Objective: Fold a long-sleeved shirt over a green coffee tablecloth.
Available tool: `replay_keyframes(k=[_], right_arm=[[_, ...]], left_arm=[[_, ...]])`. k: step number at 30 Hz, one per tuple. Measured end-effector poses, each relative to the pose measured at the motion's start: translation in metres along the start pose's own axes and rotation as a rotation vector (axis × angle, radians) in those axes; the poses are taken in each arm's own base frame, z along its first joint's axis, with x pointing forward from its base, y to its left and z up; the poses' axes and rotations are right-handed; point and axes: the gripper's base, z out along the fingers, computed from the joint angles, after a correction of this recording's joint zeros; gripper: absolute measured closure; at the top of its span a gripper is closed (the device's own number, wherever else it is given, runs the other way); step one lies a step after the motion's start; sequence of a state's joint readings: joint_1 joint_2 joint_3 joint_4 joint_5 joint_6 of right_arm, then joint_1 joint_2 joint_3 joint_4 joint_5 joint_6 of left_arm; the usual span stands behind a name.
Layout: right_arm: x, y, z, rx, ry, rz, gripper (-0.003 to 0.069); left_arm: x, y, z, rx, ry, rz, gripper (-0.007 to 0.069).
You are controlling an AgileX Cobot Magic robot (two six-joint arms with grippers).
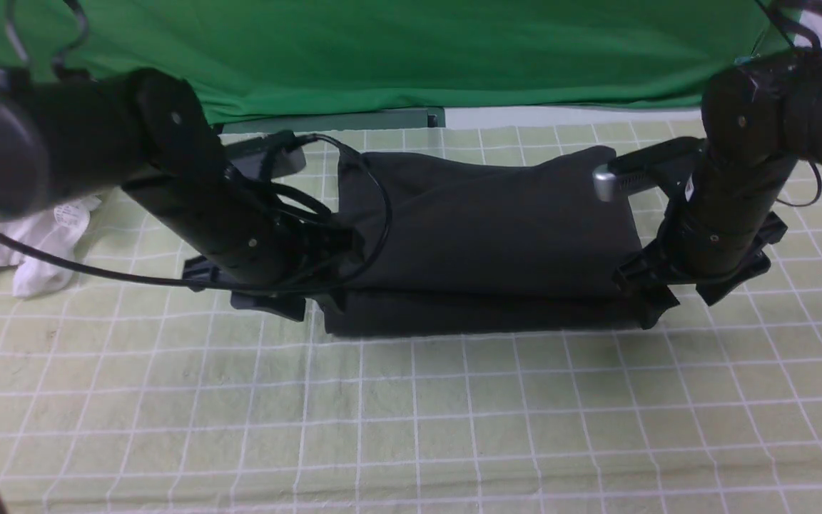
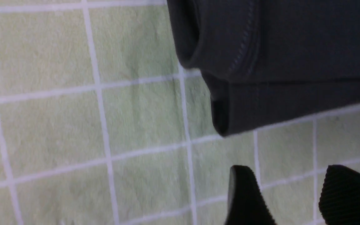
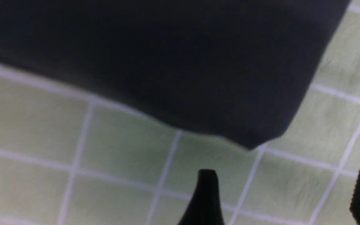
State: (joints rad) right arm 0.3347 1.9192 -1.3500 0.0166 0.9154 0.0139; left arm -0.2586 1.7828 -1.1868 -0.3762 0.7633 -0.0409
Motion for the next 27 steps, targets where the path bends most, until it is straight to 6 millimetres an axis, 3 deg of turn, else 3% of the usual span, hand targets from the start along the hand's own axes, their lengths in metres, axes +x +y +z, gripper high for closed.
replay_keyframes(k=[4,12,14,15,16,20,23,27], right_arm=[[-0.004,-0.001,0.005,0.001,-0.048,-0.017,0.0091],[-0.010,0.001,0.024,-0.012,-0.058,-0.043,0.0103],[-0.011,0.002,0.029,-0.018,-0.058,-0.052,0.0161],[-0.012,0.003,0.032,-0.033,-0.065,-0.053,0.0258],[-0.012,0.003,0.032,-0.033,-0.067,-0.054,0.0271],[-0.013,0.006,0.032,-0.065,-0.078,-0.042,0.0568],[-0.012,0.007,0.032,-0.067,-0.063,-0.043,0.0612],[-0.007,0.007,0.031,-0.072,-0.009,-0.045,0.0612]], left_arm=[[-0.004,0.006,0.022,-0.015,-0.006,-0.020,0.0230],[-0.010,0.008,0.038,-0.002,-0.055,-0.040,0.0223],[-0.011,0.009,0.040,-0.002,-0.054,-0.040,0.0232],[-0.010,0.009,0.042,0.000,-0.049,-0.041,0.0257],[-0.010,0.009,0.042,0.001,-0.049,-0.039,0.0266],[-0.006,0.009,0.052,0.026,0.006,0.027,0.0455],[-0.005,0.009,0.053,0.030,0.015,0.064,0.0580],[-0.003,0.007,0.048,0.038,0.034,0.084,0.0604]])
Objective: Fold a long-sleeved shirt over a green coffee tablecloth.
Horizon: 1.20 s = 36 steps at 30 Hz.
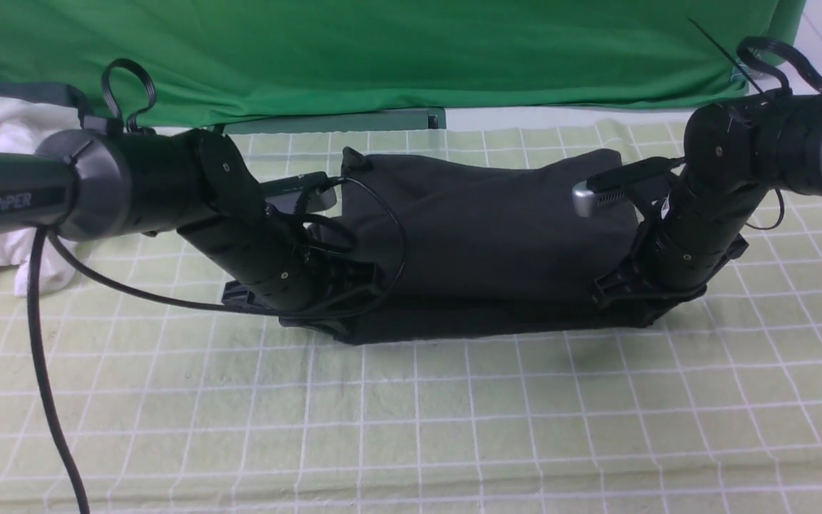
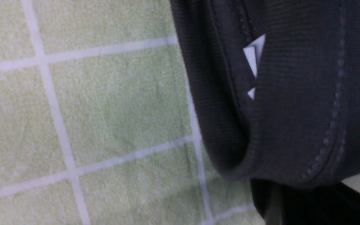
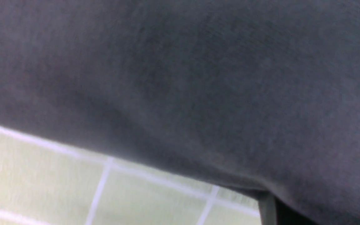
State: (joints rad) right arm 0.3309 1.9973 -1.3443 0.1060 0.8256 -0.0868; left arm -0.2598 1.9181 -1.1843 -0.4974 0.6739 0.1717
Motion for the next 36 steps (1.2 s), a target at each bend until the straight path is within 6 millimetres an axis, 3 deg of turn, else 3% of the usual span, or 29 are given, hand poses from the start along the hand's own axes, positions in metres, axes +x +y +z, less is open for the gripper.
replay_keyframes(k=[4,13,16,18,20,21,22,25,29,32,33,36], right_arm=[[0.008,0.001,-0.005,-0.012,0.077,0.003,0.0612],[0.049,0.009,-0.027,-0.045,0.139,0.082,0.0612],[0.051,0.010,-0.027,-0.047,0.147,0.108,0.0595],[0.052,0.011,-0.027,-0.045,0.156,0.113,0.0541],[0.054,0.010,-0.027,-0.034,0.179,0.115,0.0430],[0.055,0.009,-0.027,-0.032,0.183,0.115,0.0419],[0.057,0.008,-0.029,-0.025,0.216,0.104,0.0321],[0.057,0.007,-0.040,-0.026,0.275,0.067,0.0235],[0.058,0.007,-0.069,-0.026,0.221,0.039,0.0227],[0.068,0.008,-0.113,-0.019,0.092,0.020,0.0309],[0.070,0.009,-0.119,-0.017,0.075,0.016,0.0331],[0.093,0.011,-0.173,-0.002,-0.096,-0.002,0.0466]], left_arm=[[0.014,-0.004,-0.011,0.011,0.050,0.018,0.0603],[0.076,-0.003,-0.026,0.031,0.103,-0.045,0.0603],[0.084,0.000,-0.024,0.025,0.097,-0.062,0.0603],[0.086,0.002,-0.022,0.019,0.095,-0.065,0.0601],[0.087,0.003,-0.022,0.010,0.095,-0.058,0.0587],[0.087,0.003,-0.022,0.008,0.096,-0.058,0.0585],[0.086,0.003,-0.023,0.001,0.110,-0.053,0.0557],[0.080,0.000,-0.032,-0.011,0.120,-0.008,0.0498],[0.072,-0.008,-0.057,-0.026,0.107,0.036,0.0398],[0.068,-0.013,-0.080,-0.037,0.043,0.067,0.0322],[0.068,-0.015,-0.086,-0.035,0.023,0.072,0.0305],[0.071,-0.019,-0.104,-0.028,-0.036,0.072,0.0263]])
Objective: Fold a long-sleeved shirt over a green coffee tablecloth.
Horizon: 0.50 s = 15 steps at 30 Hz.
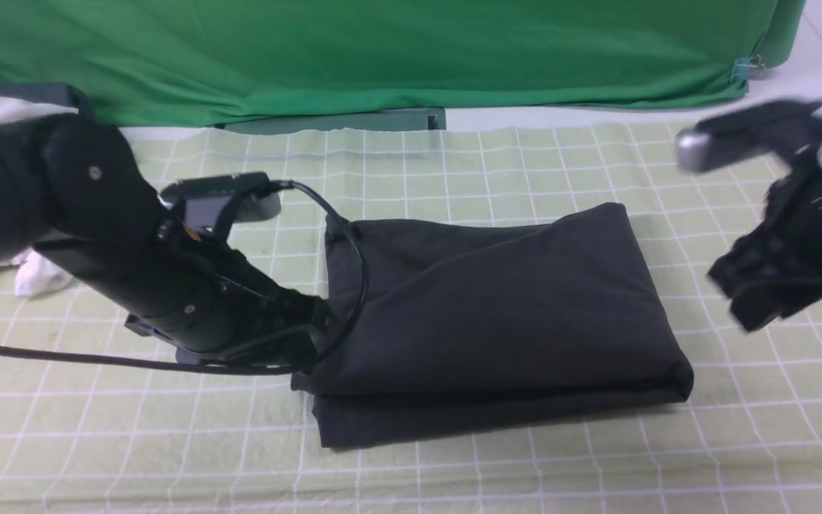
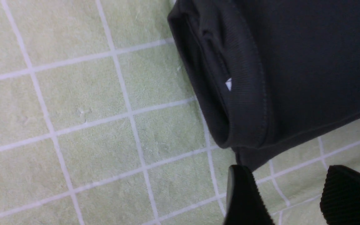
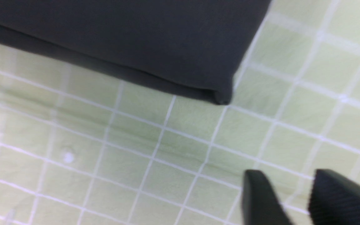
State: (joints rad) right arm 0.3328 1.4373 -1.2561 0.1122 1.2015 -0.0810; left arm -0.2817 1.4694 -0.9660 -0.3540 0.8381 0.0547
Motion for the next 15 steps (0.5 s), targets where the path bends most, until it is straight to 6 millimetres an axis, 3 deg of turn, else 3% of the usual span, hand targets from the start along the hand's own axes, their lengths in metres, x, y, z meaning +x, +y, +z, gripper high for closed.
replay_keyframes(k=[1,3,5,9,12,15], right_arm=[[0.003,0.000,-0.007,0.002,-0.022,-0.002,0.0475],[0.030,0.003,-0.056,0.016,-0.187,-0.008,0.0578],[0.046,0.005,-0.077,0.023,-0.265,-0.010,0.0612],[0.102,0.010,-0.122,0.044,-0.510,-0.015,0.0650],[0.133,0.012,-0.129,0.055,-0.637,-0.016,0.0652],[0.179,0.015,-0.118,0.074,-0.882,-0.017,0.0654]], left_arm=[[0.000,0.000,0.000,0.000,0.000,-0.001,0.0263],[0.001,-0.002,-0.011,0.005,-0.041,0.007,0.0251],[0.001,-0.003,-0.013,0.007,-0.054,0.008,0.0249],[0.001,-0.003,-0.015,0.008,-0.064,0.009,0.0249],[0.000,-0.003,-0.015,0.007,-0.069,0.010,0.0249],[-0.001,-0.003,-0.015,0.007,-0.078,0.008,0.0246]])
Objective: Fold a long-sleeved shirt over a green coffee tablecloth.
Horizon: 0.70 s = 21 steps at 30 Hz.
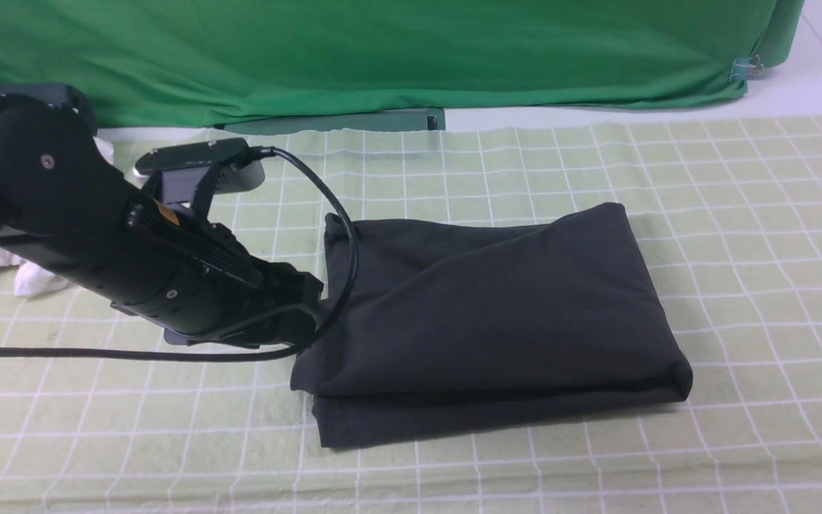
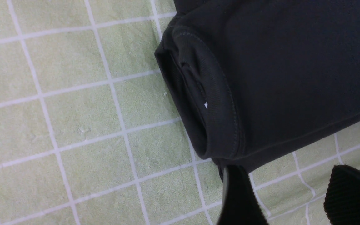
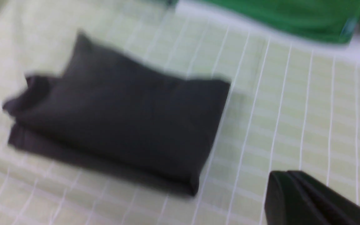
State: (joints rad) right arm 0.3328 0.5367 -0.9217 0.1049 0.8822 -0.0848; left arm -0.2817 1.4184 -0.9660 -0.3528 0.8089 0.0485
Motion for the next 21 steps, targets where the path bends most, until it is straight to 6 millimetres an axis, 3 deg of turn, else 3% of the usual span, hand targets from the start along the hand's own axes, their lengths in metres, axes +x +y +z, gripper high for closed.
replay_keyframes(k=[2,5,9,17,21], right_arm=[[0.009,0.001,-0.001,0.004,-0.047,0.000,0.0654],[0.051,0.005,0.007,0.003,-0.205,0.016,0.0654],[0.069,0.006,0.019,0.013,-0.317,0.022,0.0654],[0.078,0.005,0.032,0.028,-0.431,0.020,0.0654],[0.078,0.005,0.032,0.062,-0.428,-0.136,0.0664]], left_arm=[[0.000,0.000,0.000,0.000,-0.001,0.000,0.0246],[-0.001,0.000,0.000,0.000,-0.006,-0.001,0.0245],[-0.001,0.000,0.000,0.000,-0.007,-0.001,0.0245],[-0.003,0.000,0.000,-0.001,-0.037,-0.001,0.0245],[-0.005,0.000,0.000,-0.002,-0.057,-0.001,0.0245]])
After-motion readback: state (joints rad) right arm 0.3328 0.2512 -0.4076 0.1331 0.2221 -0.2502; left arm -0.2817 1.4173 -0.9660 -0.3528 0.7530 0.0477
